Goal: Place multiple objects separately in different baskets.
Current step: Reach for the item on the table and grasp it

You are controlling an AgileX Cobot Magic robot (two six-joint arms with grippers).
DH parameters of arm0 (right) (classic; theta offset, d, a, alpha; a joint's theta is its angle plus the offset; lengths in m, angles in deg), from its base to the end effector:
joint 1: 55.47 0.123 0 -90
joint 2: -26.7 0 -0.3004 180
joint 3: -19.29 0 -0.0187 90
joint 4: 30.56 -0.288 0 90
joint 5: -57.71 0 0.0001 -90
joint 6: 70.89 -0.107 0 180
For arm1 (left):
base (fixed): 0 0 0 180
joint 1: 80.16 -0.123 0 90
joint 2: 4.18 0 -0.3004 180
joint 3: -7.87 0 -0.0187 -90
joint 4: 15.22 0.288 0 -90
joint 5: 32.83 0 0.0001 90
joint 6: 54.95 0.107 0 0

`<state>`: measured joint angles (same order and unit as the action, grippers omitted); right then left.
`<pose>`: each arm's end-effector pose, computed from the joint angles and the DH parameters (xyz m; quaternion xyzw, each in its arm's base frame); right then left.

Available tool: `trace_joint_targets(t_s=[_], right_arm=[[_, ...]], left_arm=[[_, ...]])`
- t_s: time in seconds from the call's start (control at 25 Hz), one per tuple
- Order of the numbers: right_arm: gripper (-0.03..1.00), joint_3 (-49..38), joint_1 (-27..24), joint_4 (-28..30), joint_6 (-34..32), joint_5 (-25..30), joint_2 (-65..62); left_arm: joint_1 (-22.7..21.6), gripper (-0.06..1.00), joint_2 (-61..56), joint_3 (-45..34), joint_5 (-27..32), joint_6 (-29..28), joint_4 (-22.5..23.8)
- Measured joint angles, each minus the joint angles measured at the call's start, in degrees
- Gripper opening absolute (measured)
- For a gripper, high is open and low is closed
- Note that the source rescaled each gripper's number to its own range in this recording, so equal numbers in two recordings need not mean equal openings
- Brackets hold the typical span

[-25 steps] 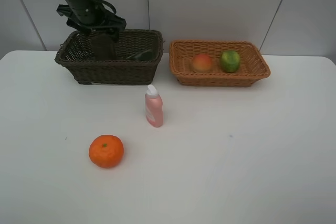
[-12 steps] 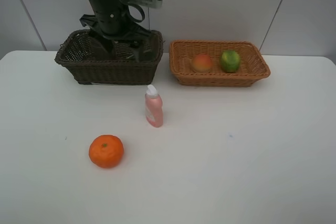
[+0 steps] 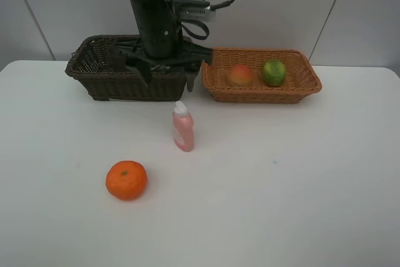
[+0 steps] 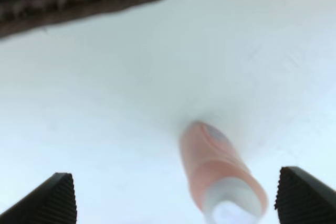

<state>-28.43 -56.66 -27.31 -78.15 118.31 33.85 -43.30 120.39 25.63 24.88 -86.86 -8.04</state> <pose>0.0231 -0.0058 0.2954 0.0637 0.8428 0.0000 0.5344 0.3910 -0.2790 0.2025 0.0687 0.9869 -0.0289 0.1431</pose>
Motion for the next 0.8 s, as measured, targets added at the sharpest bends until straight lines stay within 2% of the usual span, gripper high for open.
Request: trace_joint_targets(t_s=[0.28, 0.44, 0.64, 0.8], right_arm=[[0.85, 0.0, 0.0, 0.0, 0.0, 0.0, 0.0], [0.85, 0.0, 0.0, 0.0, 0.0, 0.0, 0.0], [0.85, 0.0, 0.0, 0.0, 0.0, 0.0, 0.0], [0.85, 0.0, 0.0, 0.0, 0.0, 0.0, 0.0]], left_arm=[[1.4, 0.98, 0.0, -5.3, -3.4, -14.4, -1.2], [1.6, 0.98, -0.1, -7.6, -5.3, -17.4, -1.3], [2.7, 0.98, -0.1, -9.5, -12.3, -19.4, -2.5], [2.7, 0.98, 0.1, -9.6, -13.9, -20.5, -2.7]])
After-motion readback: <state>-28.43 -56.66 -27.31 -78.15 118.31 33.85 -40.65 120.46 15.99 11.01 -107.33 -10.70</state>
